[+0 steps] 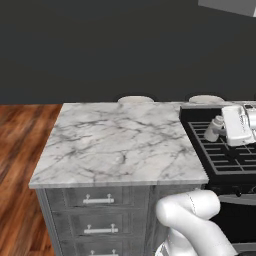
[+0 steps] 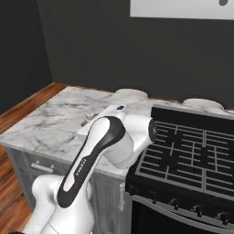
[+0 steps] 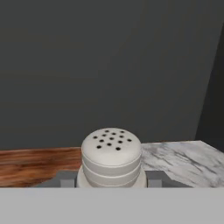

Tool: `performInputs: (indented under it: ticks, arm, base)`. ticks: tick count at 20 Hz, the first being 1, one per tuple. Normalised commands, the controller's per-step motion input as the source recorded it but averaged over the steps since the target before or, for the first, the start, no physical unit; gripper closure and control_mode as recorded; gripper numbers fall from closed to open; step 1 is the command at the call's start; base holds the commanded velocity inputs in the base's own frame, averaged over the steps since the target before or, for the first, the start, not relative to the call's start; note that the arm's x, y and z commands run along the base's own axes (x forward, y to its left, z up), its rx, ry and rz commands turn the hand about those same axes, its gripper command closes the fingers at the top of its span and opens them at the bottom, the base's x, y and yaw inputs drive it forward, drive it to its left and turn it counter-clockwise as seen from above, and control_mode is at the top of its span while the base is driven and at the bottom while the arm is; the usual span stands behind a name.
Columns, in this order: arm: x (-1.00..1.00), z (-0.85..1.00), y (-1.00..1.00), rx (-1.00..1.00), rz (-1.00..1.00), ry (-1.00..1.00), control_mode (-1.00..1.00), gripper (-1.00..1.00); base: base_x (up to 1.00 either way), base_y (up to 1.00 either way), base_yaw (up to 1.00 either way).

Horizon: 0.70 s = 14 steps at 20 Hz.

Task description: Collect the turmeric, ketchup, and shaker from the cabinet and place them next to the stove.

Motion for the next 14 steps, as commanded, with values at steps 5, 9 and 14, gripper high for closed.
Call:
performInputs:
  ticks: [5,9,14]
  arm:
    - [0.14,-0.41,-0.11,-0.06,0.06,0.01,-1.0,1.0]
    - [0.25,-0.48,-0.03,-0.11,0.0,0.0,-1.0,1.0]
    - [0.33,-0.4,-0.01,-0.12,-0.01,0.01,-1.0,1.0]
  base:
    - [0.0,0.0,0.0]
    - [0.0,0.0,0.0]
    - [0.0,0.0,0.0]
